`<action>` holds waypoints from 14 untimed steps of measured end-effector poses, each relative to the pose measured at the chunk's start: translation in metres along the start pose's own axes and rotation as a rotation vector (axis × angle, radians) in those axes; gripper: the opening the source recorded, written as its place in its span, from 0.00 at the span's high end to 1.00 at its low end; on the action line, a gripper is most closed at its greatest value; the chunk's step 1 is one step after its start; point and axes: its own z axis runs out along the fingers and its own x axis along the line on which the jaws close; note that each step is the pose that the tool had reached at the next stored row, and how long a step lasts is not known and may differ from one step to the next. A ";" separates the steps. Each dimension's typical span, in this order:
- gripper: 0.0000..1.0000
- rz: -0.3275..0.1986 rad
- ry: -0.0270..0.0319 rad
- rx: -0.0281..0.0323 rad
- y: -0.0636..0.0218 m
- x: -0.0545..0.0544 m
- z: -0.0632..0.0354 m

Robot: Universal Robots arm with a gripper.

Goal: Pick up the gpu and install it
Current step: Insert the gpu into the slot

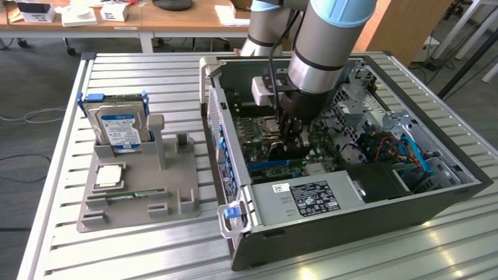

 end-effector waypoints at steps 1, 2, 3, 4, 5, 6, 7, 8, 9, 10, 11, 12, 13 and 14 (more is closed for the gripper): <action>0.73 0.000 0.0000 0.0004 0.0011 0.000 0.0000; 0.73 0.000 0.0000 0.0005 0.0014 0.000 0.0000; 0.73 0.000 0.0000 0.0005 0.0014 0.000 0.0000; 0.73 0.000 0.0000 0.0005 0.0015 0.000 0.0000; 0.73 0.000 0.0000 0.0006 0.0015 0.000 0.0000; 0.73 0.000 -0.0001 0.0006 0.0018 0.000 0.0001; 0.73 0.000 0.0000 0.0007 0.0027 0.000 0.0001; 0.73 0.000 0.0000 0.0008 0.0033 0.000 0.0001; 0.73 0.000 0.0000 0.0008 0.0034 0.000 0.0001; 0.73 0.000 -0.0001 0.0008 0.0033 0.000 0.0001; 0.73 0.000 0.0000 0.0008 0.0034 0.000 0.0001; 0.73 0.000 0.0000 0.0008 0.0034 0.000 0.0001; 0.73 0.000 -0.0001 0.0009 0.0037 0.000 0.0002; 0.73 0.000 -0.0001 0.0009 0.0041 0.000 0.0002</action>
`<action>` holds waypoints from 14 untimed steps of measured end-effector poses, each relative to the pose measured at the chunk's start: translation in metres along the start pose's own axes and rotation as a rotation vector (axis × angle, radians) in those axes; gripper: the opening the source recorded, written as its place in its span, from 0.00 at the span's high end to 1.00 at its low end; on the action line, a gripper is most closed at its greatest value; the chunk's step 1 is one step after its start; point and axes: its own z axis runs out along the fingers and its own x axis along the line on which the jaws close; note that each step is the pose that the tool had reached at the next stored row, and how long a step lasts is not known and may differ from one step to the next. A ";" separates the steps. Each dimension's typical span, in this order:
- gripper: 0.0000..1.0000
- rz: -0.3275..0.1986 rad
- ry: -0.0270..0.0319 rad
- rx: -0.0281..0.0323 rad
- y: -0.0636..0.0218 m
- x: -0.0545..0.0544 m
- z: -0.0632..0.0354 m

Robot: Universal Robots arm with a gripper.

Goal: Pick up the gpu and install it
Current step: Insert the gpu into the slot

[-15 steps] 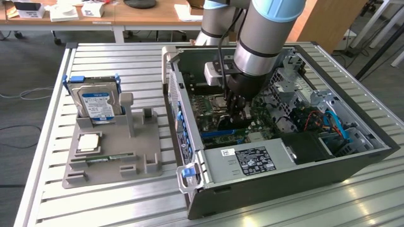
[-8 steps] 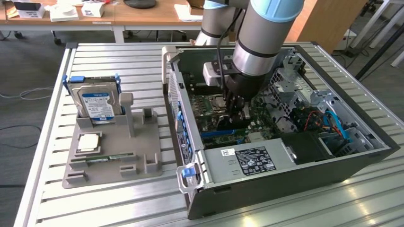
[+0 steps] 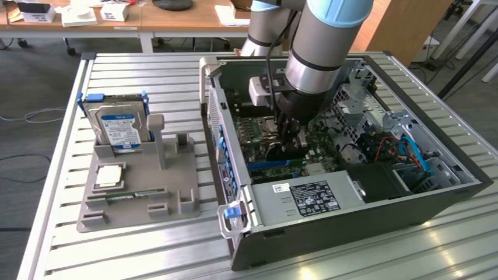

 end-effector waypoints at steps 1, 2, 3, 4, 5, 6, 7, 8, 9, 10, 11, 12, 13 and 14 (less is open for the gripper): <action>0.73 0.000 0.0001 0.0000 0.0000 0.000 0.0000; 0.73 0.000 0.0001 -0.0001 0.0001 0.000 0.0000; 0.73 0.000 0.0001 -0.0001 0.0001 0.000 0.0000; 0.73 0.000 0.0002 -0.0001 0.0001 0.000 0.0000; 0.73 0.000 0.0001 -0.0001 0.0003 0.000 0.0001; 0.73 0.000 -0.0001 0.0002 0.0009 0.000 0.0005; 0.73 0.000 0.0001 0.0003 0.0012 0.000 0.0010; 0.73 0.000 0.0003 0.0003 0.0013 0.000 0.0012; 0.73 0.000 0.0003 0.0002 0.0013 0.000 0.0012; 0.73 0.000 0.0002 0.0002 0.0012 0.000 0.0012; 0.73 0.000 0.0001 0.0003 0.0012 0.000 0.0013; 0.73 0.000 -0.0001 0.0004 0.0012 0.000 0.0017; 0.73 0.000 -0.0002 0.0005 0.0012 0.000 0.0023; 0.73 0.000 0.0001 0.0003 0.0013 0.000 0.0023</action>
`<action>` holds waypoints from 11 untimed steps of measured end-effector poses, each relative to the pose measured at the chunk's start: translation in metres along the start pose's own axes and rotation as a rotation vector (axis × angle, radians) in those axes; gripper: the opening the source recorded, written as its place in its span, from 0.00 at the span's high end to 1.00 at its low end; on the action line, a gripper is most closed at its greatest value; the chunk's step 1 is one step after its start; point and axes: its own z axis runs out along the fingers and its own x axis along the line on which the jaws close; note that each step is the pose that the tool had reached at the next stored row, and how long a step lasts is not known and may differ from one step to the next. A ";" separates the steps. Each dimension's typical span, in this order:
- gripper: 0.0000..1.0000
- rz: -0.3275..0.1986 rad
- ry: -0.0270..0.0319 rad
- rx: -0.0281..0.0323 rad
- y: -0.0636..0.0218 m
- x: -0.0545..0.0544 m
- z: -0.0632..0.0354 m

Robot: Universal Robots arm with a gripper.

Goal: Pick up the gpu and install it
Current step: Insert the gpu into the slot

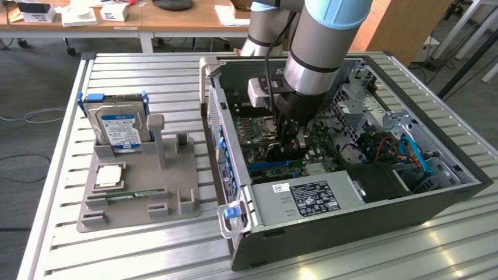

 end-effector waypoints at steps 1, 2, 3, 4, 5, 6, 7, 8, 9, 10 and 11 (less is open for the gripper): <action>0.73 0.000 0.0001 0.0000 0.0000 0.000 0.0000; 0.73 0.000 0.0001 -0.0001 0.0000 0.000 0.0000; 0.73 0.000 0.0001 -0.0001 0.0000 0.000 0.0000; 0.73 0.000 0.0001 -0.0001 0.0000 0.000 0.0002; 0.73 0.000 -0.0003 0.0002 0.0000 0.000 0.0009; 0.73 0.000 -0.0002 0.0001 0.0000 0.000 0.0013; 0.73 0.000 0.0001 0.0000 0.0000 0.000 0.0015; 0.73 0.000 0.0001 0.0000 0.0000 0.000 0.0015; 0.73 0.000 0.0002 -0.0001 0.0000 0.000 0.0014; 0.73 0.000 0.0001 0.0000 0.0000 0.000 0.0015; 0.73 0.000 0.0000 0.0000 0.0000 0.000 0.0015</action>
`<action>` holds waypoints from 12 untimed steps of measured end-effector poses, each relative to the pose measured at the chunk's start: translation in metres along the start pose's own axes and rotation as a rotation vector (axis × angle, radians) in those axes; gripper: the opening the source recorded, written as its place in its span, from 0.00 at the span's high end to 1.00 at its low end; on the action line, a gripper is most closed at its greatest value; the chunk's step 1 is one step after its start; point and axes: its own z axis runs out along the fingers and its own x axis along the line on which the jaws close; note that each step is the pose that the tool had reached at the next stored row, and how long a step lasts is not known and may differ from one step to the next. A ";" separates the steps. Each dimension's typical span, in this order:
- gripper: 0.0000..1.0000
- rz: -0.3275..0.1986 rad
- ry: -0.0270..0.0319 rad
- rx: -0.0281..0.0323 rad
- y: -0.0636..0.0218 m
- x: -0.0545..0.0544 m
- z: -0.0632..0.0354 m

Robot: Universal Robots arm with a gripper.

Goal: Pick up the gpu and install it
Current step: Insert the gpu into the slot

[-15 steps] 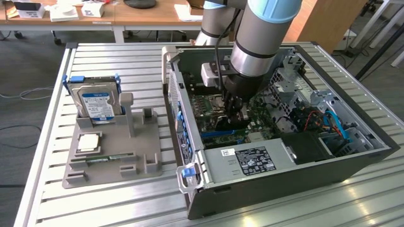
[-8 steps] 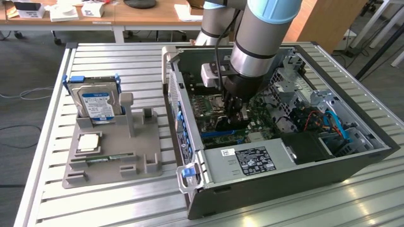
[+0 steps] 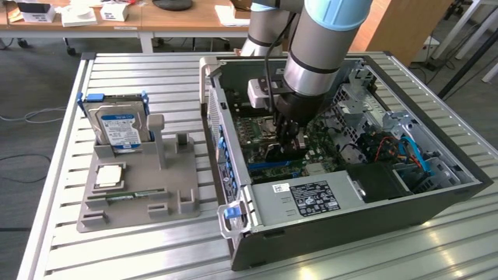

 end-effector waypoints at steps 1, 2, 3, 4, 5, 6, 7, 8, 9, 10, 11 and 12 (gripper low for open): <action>0.73 0.000 0.0000 0.0000 0.0000 0.000 0.0001; 0.73 0.000 -0.0005 0.0003 0.0000 0.000 0.0009; 0.73 0.000 -0.0003 0.0001 0.0000 0.000 0.0014; 0.73 0.000 0.0000 0.0000 0.0000 0.000 0.0013; 0.73 0.000 -0.0001 0.0000 0.0000 0.000 0.0013; 0.73 0.000 0.0000 0.0000 0.0000 0.000 0.0013; 0.73 0.000 0.0000 0.0000 0.0000 0.000 0.0013; 0.73 0.000 0.0000 0.0000 0.0000 0.000 0.0013; 0.73 0.000 0.0001 -0.0001 0.0000 0.000 0.0013; 0.73 0.000 -0.0001 0.0000 0.0000 0.000 0.0018; 0.73 0.000 -0.0002 0.0001 0.0000 0.000 0.0025; 0.73 0.000 0.0000 0.0001 0.0000 0.000 0.0028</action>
